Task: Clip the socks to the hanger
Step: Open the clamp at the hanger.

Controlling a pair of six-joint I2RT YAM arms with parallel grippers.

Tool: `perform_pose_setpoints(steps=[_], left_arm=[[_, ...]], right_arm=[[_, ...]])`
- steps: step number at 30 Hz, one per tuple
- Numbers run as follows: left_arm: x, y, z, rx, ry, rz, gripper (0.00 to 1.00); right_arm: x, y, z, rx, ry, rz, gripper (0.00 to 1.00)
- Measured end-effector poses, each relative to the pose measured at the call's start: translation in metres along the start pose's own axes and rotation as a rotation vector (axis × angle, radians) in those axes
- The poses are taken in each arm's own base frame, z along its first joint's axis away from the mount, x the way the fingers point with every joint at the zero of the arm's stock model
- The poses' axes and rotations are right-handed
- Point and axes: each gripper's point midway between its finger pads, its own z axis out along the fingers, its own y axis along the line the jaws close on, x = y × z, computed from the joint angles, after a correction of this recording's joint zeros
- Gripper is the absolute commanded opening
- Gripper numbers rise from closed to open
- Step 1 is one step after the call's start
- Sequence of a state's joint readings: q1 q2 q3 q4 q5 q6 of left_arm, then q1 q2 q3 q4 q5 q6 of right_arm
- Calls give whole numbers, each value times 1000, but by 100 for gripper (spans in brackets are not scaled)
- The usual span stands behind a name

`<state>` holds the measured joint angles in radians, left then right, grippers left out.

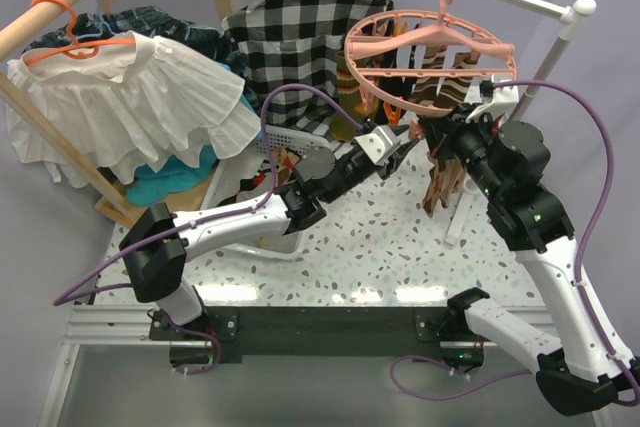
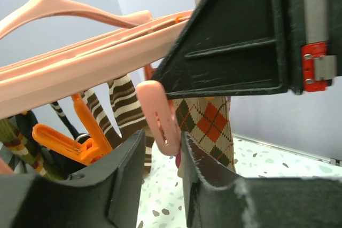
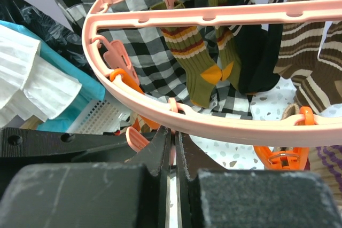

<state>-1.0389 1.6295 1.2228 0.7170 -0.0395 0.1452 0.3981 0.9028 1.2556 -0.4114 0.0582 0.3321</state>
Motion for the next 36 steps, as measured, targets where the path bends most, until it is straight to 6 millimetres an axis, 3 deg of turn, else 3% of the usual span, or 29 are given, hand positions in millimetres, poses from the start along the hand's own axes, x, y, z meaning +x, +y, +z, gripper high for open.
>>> perform_pose_setpoints(steps=[4,5,8,14,21,27,36], left_arm=[[-3,-2,3,8,-9,-28,15],[-3,-2,3,6,-9,-35,8],[-4,-2,4,6,-10,-57,0],[-1,-2,3,-1,2,-67,0],[7,1,2,-17,38,-85,0],[7,0,3,-17,44,-105,0],[8,-1,3,-16,52,-117,0]], right_arm=[[-1,0,0,-3,-6,0,2],[-1,1,0,-3,-6,0,6],[-2,1,-1,-6,-11,-3,24],[-5,1,-10,-16,-28,-32,48],[-9,8,-19,-61,-40,-55,64],[-8,18,-15,-117,-32,-60,66],[11,13,4,-98,31,-46,62]])
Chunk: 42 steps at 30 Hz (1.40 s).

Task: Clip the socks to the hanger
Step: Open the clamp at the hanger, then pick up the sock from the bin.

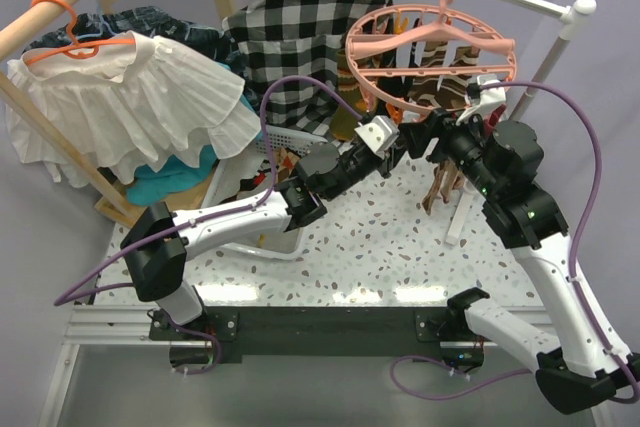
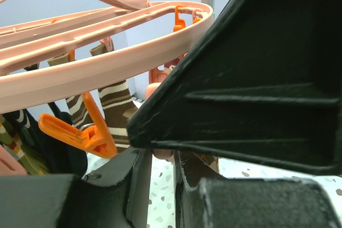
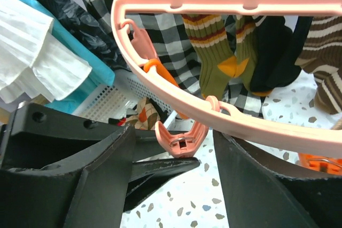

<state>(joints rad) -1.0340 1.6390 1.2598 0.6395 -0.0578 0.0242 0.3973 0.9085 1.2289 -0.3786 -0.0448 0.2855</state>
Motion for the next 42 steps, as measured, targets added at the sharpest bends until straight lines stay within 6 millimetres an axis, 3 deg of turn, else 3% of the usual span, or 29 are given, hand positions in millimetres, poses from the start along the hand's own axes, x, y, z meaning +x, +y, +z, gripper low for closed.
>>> perform_pose_setpoints(steps=[8,9,16,22,28,32,35,39,42], left_arm=[[-1,-2,0,10,2,-23,0],[-1,-2,0,9,1,-24,0],[-3,-3,-1,13,4,-47,26],[-4,-4,-8,22,28,-64,53],[2,5,-40,-23,101,-73,66],[7,30,-69,-114,165,-94,67],[19,68,-96,-247,231,-121,66],[56,128,-133,-449,371,-141,65],[96,166,-160,-574,510,-170,64]], right_arm=[[3,-1,6,2,3,13,44],[2,-1,7,2,0,13,38],[-1,-5,7,21,-15,7,11],[-2,-6,7,22,-31,9,9],[-3,-6,7,22,-35,8,9],[-2,-6,8,23,-33,8,9],[-1,-6,8,23,-32,7,9],[2,-7,9,25,-28,6,9],[2,-7,9,26,-27,5,9]])
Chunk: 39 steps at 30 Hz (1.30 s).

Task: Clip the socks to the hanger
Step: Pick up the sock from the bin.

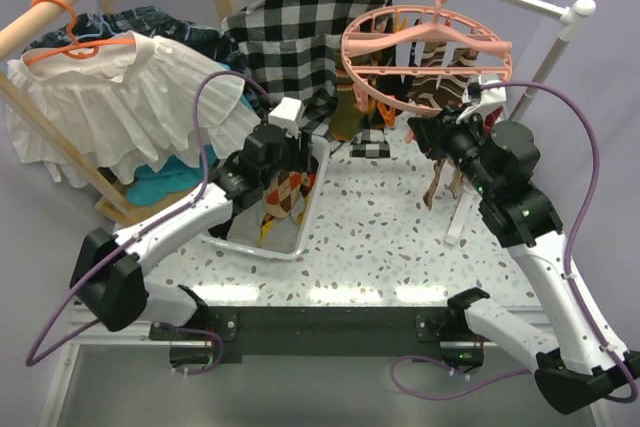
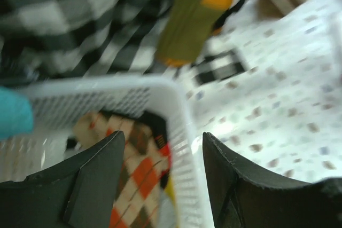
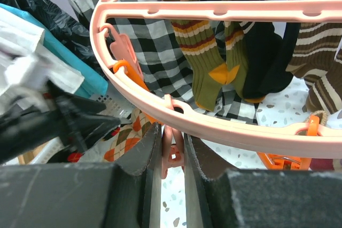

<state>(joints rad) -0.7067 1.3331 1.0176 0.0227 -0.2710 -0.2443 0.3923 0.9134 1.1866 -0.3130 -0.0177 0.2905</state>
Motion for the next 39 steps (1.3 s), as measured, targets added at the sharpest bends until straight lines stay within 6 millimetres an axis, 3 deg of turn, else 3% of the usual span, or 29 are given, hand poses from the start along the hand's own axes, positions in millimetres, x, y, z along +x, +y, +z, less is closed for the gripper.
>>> perform_pose_setpoints(steps=[4,8,11,12,14,15,18,24,29,37,38,39], left_arm=[[55,46,27,-138,204,-9,64],[114,66,43,-213,396,-4,62],[148,73,44,-247,508,-3,48],[155,74,44,-255,534,-4,40],[163,75,42,-267,563,-13,31],[166,76,39,-272,575,-16,18],[168,77,30,-285,584,-35,0],[156,83,-10,-315,567,-70,1],[141,85,-47,-326,512,-140,17],[195,88,-91,-374,682,-216,38],[197,88,-94,-378,698,-221,49],[198,88,-97,-382,710,-222,54]], right_arm=[[0,0,0,0,0,-1,9],[0,0,0,0,0,-4,9],[0,0,0,0,0,-4,9],[0,0,0,0,0,-4,9],[0,0,0,0,0,-5,9],[0,0,0,0,0,-5,9],[0,-1,0,1,0,-8,9],[0,-1,-1,1,-1,-12,9],[2,-1,0,1,2,-12,9],[4,-2,0,2,6,-12,9],[4,-2,0,2,6,-12,9],[4,-2,0,2,6,-12,9]])
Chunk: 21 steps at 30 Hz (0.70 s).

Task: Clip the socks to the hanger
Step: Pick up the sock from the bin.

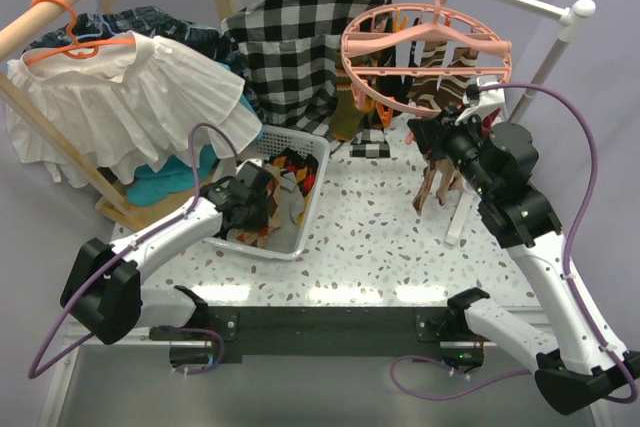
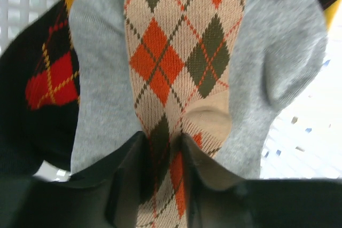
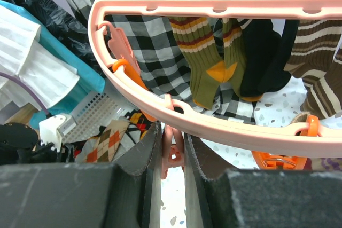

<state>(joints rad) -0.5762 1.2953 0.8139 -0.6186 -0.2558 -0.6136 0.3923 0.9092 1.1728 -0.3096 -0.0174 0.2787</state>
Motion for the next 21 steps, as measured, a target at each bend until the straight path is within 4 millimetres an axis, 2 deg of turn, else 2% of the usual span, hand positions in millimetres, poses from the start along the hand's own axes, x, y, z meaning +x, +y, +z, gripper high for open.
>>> perform_pose_setpoints(steps=[3,5,9,11,14,21], left_arm=[[3,3,-5,-15,26,4,59],[-6,1,-12,-14,13,2,59],[-53,-14,-31,8,-99,-19,59],[-76,-21,-34,16,-158,-33,57],[-98,-24,-22,8,-214,-51,56],[-117,-18,33,-66,-212,-63,53]], right_arm=[[0,0,0,0,0,0,9],[0,0,0,0,0,0,9],[0,0,0,0,0,0,9],[0,0,0,0,0,0,9],[0,0,0,0,0,-2,9],[0,0,0,0,0,-3,9]])
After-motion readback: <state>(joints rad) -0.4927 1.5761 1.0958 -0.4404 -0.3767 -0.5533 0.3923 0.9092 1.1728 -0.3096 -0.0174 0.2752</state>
